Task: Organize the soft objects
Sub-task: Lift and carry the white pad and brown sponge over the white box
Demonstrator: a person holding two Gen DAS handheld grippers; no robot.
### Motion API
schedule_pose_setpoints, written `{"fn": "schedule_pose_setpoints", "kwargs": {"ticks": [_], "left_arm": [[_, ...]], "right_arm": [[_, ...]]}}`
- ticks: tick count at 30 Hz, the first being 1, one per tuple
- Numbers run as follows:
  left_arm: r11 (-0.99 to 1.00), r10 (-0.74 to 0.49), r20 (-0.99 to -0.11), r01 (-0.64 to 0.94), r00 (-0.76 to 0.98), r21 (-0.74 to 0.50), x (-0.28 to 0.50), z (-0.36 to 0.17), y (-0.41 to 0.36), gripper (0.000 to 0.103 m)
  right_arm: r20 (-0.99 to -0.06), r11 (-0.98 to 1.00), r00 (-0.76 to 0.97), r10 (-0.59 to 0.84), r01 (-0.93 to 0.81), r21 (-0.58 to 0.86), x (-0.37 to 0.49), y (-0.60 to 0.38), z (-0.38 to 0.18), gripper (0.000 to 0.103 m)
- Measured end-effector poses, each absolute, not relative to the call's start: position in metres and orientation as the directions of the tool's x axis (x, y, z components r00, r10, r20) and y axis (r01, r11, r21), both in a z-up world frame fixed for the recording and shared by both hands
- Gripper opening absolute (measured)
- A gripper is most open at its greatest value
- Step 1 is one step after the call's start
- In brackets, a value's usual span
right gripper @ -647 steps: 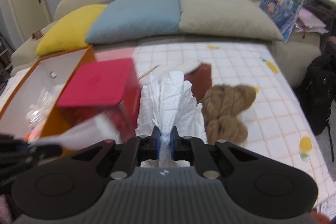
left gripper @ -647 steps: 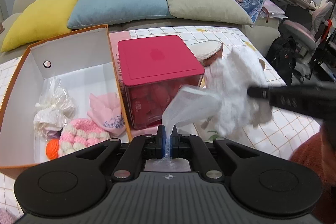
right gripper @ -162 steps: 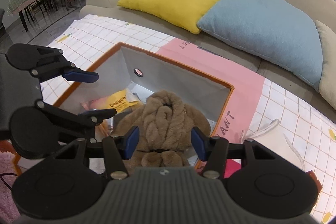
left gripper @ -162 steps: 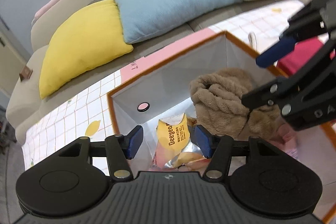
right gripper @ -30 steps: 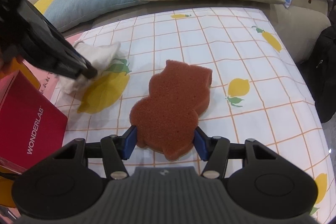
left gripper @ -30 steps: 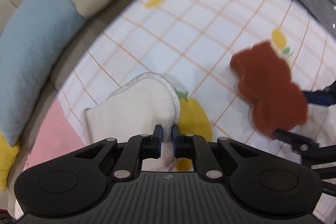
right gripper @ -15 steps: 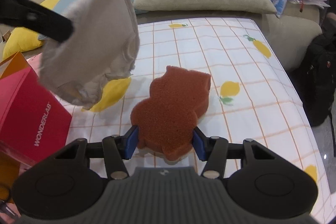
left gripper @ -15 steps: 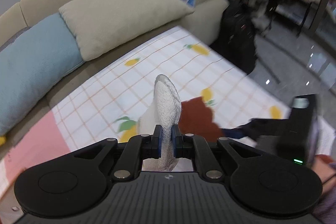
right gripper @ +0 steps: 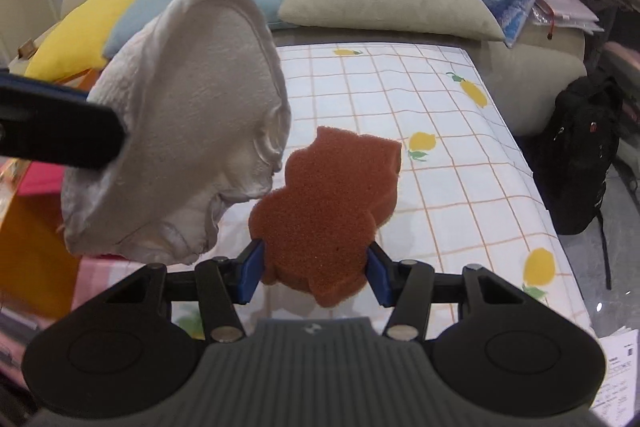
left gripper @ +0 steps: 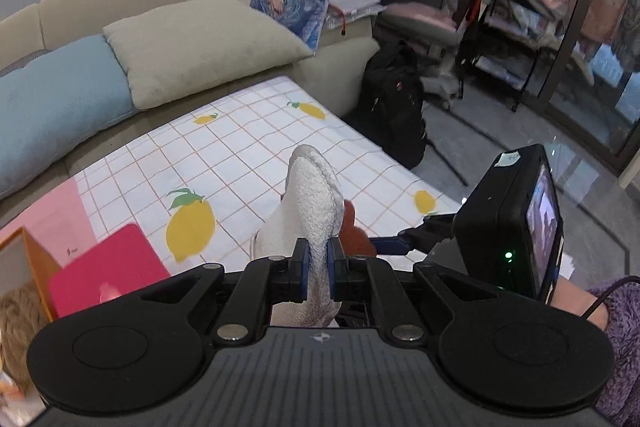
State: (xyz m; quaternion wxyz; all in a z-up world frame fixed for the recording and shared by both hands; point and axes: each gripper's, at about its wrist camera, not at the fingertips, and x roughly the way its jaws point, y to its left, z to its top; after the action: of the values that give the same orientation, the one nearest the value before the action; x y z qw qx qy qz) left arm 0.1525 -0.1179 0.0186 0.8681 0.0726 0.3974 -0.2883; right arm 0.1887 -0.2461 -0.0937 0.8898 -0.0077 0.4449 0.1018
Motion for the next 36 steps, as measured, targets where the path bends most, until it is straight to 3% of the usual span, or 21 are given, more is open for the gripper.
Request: {"fn": "schedule_pose_setpoints", "kwargs": {"ticks": [6,12,24,29,36], "left_arm": [[0.832,-0.471,-0.676,0.539,0.567,-0.127,0.112,0.029,-0.089,0.010],[0.864,-0.462,-0.618,0.480,0.637,-0.151,0.079,0.039,-0.046,0.010],[0.972,-0.227,-0.553,0.225,0.801,-0.072,0.042,0.067,0.059,0.010],[0.993,-0.076,-0.625,0.117,0.777,0.024,0.048,0.058,0.086,0.010],[1.000,0.001,-0.766,0.023,0.643,0.021,0.084,0.007,0.111,0.010]], "right_arm": [[-0.785,0.969,0.597,0.162,-0.248,0.012,0.148,-0.226,-0.075,0.053],[-0.751,0.956,0.621,0.223,-0.289,0.045,0.118,-0.208,-0.045,0.053],[-0.657,0.812,0.547,0.518,-0.556,0.177,0.111,-0.106,0.002,0.054],[-0.687,0.749,0.490,0.536,-0.651,0.120,0.124,-0.042,-0.010,0.054],[-0.762,0.709,0.429,0.485,-0.703,0.056,0.143,0.011,-0.044,0.054]]}}
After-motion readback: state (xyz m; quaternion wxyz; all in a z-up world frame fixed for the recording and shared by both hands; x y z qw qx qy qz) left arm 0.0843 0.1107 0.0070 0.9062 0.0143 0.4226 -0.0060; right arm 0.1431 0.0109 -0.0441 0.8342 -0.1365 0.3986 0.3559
